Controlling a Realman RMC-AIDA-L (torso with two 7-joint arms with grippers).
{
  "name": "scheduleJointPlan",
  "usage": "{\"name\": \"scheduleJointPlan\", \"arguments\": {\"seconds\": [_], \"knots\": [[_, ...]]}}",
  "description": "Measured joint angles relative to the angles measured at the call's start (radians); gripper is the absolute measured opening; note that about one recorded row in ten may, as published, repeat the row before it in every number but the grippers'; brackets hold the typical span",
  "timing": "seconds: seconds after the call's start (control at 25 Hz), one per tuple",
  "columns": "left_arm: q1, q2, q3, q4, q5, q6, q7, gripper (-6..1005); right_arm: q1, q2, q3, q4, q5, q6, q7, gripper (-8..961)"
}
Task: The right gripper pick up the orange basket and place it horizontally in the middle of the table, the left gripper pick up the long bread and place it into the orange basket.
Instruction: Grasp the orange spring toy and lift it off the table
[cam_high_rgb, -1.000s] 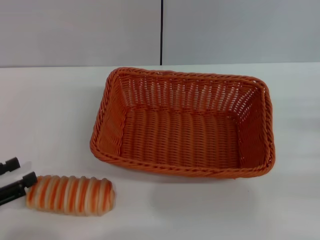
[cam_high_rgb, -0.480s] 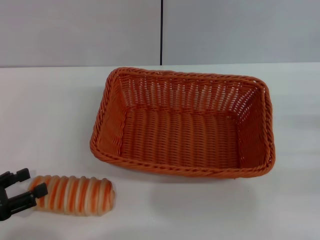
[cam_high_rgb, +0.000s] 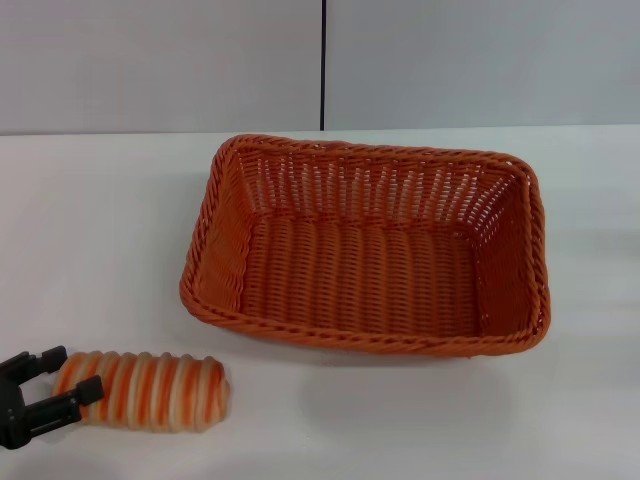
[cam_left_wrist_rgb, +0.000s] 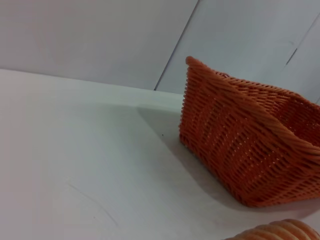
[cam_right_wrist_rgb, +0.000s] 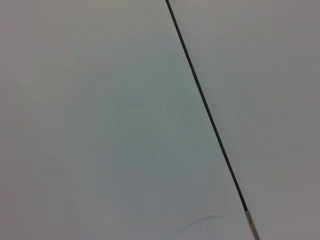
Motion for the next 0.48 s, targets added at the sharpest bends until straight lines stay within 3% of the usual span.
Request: {"name": "scheduleJointPlan", "arguments": {"seconds": [0.44, 0.48], "knots": [[0.006, -0.005, -0.009, 0.007, -0.001, 0.006, 0.012, 796, -0.007, 0.001, 0.0, 0.0, 0.0, 0.001, 0.0, 465], [0.008, -0.006, -0.01, 0.008, -0.003, 0.006, 0.019, 750, -0.007, 0.001, 0.0, 0.0, 0.0, 0.001, 0.0, 465]]}}
